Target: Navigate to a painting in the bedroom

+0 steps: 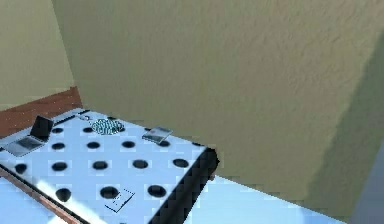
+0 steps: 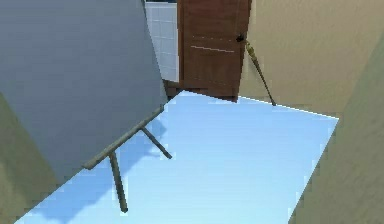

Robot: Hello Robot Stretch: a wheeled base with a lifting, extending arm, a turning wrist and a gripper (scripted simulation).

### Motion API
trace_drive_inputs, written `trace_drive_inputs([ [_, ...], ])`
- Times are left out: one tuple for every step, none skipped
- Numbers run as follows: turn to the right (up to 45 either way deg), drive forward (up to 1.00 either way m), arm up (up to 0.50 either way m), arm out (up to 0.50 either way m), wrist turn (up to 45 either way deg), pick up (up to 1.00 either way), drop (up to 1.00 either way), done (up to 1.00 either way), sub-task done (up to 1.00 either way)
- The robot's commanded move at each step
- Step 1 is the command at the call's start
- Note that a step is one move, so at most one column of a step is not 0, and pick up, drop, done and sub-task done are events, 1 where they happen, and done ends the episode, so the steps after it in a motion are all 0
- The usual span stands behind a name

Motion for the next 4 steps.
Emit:
trace_drive_inputs([
  [-27.0, 0.0, 0.0, 0.0, 0.0, 0.0, 0.0, 0.0, 0.0],
  [0.0, 0.15, 0.0, 0.0, 0.0, 0.0, 0.0, 0.0, 0.0],
  [-27.0, 0.0, 0.0, 0.0, 0.0, 0.0, 0.0, 0.0, 0.0],
  [0.0, 0.6, 0.0, 0.0, 0.0, 0.0, 0.0, 0.0, 0.0],
])
